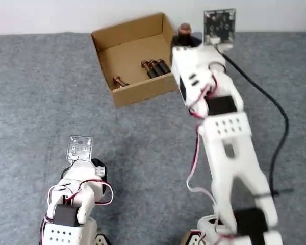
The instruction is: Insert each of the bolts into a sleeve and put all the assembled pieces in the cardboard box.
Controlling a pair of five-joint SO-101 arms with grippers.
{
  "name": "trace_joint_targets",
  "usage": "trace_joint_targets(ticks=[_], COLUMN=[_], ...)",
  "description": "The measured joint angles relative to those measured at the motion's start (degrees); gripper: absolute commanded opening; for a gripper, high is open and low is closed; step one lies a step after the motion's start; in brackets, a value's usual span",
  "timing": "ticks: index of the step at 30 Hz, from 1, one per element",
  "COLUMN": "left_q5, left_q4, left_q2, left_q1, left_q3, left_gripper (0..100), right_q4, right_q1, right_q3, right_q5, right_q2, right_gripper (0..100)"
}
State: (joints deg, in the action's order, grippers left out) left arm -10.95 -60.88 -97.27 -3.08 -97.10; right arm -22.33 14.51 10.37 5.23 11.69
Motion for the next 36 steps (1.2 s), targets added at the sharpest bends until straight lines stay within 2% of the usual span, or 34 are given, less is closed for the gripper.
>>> trace_joint_targets(ticks=[7, 22, 26, 32, 36], left_q5=[-0.97, -0.97, -0.97, -0.97, -0.97], left_q4=[0.0, 0.0, 0.0, 0.0, 0.0], left_q2=[0.0, 0.0, 0.0, 0.0, 0.0], left_q1=[0.0, 0.0, 0.0, 0.0, 0.0], left_q3=[0.0, 0.0, 0.0, 0.0, 0.0], left_gripper=[0, 0, 0, 0, 0], right_q4=[2.73, 2.81, 2.81, 0.09, -3.69], right_q1=[1.67, 2.02, 2.64, 5.19, 5.63], right_q3=[-10.99, -41.14, -42.9, -43.69, -44.75], right_q5=[-5.19, -6.07, -10.9, -13.63, -13.71], right_q2=[-18.37, -56.0, -60.04, -61.1, -61.01], right_gripper=[0.9, 0.9, 1.9, 17.3, 15.9])
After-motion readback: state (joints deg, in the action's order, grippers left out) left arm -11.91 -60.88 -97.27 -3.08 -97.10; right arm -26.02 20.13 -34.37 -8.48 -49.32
